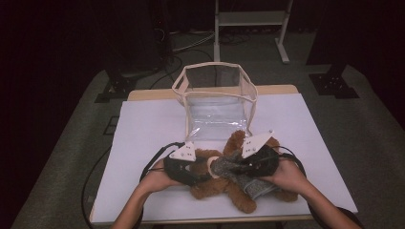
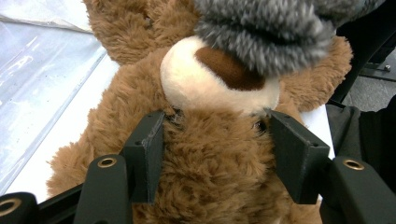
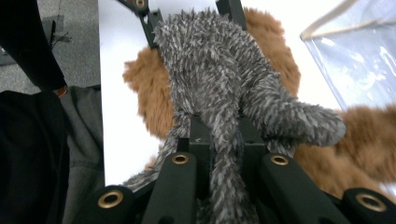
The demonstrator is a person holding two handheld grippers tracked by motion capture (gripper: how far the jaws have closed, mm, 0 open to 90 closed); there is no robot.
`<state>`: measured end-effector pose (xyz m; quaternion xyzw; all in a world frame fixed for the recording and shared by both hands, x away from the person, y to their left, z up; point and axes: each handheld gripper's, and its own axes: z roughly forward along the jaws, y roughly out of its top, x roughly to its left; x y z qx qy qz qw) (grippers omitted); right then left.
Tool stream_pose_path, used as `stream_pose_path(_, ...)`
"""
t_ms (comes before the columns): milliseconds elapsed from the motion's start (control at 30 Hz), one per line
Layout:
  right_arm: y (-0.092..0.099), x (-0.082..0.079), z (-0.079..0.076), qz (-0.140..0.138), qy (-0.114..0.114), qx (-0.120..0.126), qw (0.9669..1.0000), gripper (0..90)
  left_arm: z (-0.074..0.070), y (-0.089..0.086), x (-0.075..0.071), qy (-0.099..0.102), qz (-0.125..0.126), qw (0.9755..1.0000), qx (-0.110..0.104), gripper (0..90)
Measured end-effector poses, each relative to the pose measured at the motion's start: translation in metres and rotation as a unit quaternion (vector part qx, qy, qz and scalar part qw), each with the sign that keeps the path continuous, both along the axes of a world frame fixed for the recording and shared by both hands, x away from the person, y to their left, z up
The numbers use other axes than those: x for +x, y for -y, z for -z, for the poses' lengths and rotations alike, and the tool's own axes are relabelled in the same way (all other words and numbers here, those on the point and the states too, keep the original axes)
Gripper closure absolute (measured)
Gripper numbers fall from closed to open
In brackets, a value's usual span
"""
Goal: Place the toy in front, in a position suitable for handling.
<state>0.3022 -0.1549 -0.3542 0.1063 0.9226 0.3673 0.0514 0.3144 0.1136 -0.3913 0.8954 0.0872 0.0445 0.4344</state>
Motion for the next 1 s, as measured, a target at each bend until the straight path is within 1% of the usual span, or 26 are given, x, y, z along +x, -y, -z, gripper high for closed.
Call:
stream_pose_path(67,0.007,-0.002,-0.002,0.004,0.001,-0.001,1.0000,80.1,0.000,0.000,0.000,0.000,-0.001,1.0000,0.000,39.8)
stream_pose_path(100,0.011,-0.002,-0.005,0.007,0.005,0.001,1.0000,80.1,0.000,0.000,0.000,0.000,-0.002,1.0000,0.000,39.8)
stream_pose_path(167,0.015,-0.001,-0.009,0.012,0.006,0.006,0.9999,80.1,0.000,0.001,-0.001,-0.001,-0.004,1.0000,-0.001,39.7)
stream_pose_path(333,0.013,0.008,-0.018,0.013,0.010,0.009,0.9998,79.9,0.000,0.000,-0.001,-0.002,-0.002,1.0000,0.002,39.6)
stream_pose_path(433,0.010,0.018,-0.023,0.016,0.020,0.007,0.9997,79.9,0.000,0.000,0.000,-0.003,-0.001,1.0000,0.003,39.5)
stream_pose_path(500,0.010,0.024,-0.021,0.021,0.013,0.004,0.9997,80.0,-0.001,-0.001,0.000,-0.004,-0.004,1.0000,0.002,39.2)
stream_pose_path(567,0.011,0.026,-0.017,0.022,0.005,0.001,0.9998,80.0,-0.002,0.000,0.001,-0.004,-0.007,1.0000,0.005,37.5)
stream_pose_path(600,0.012,0.026,-0.013,0.023,0.001,0.001,0.9997,79.9,-0.005,0.000,0.000,-0.001,-0.009,0.9999,0.004,35.8)
stream_pose_path(633,0.012,0.025,-0.010,0.021,-0.005,0.003,0.9998,79.9,-0.006,0.001,0.000,-0.003,-0.010,0.9999,0.001,33.1)
stream_pose_path(700,0.011,0.023,-0.007,0.018,-0.008,0.006,0.9998,79.9,-0.011,0.004,-0.002,-0.002,-0.011,0.9999,0.006,28.5)
stream_pose_path(733,0.010,0.021,-0.006,0.018,-0.011,0.007,0.9998,79.9,-0.012,0.007,-0.003,0.000,-0.012,0.9999,0.007,28.0)
stream_pose_path(833,0.006,0.018,-0.006,0.011,-0.012,0.007,0.9998,79.9,-0.016,0.017,-0.003,0.002,-0.008,0.9999,0.011,28.2)
stream_pose_path(867,0.005,0.017,-0.006,0.009,-0.012,0.006,0.9999,79.9,-0.016,0.019,-0.003,0.005,-0.005,0.9999,0.015,30.2)
stream_pose_path(900,0.006,0.017,-0.006,0.007,-0.012,0.005,0.9999,79.9,-0.015,0.021,-0.003,0.006,-0.002,0.9997,0.022,32.3)
stream_pose_path(933,0.008,0.017,-0.007,0.008,-0.012,0.006,0.9999,79.9,-0.014,0.022,-0.002,0.007,-0.001,0.9997,0.024,33.4)
stream_pose_path(1000,0.014,0.019,-0.009,0.010,-0.011,0.007,0.9999,79.9,-0.013,0.020,-0.002,0.002,-0.001,0.9998,0.022,34.4)
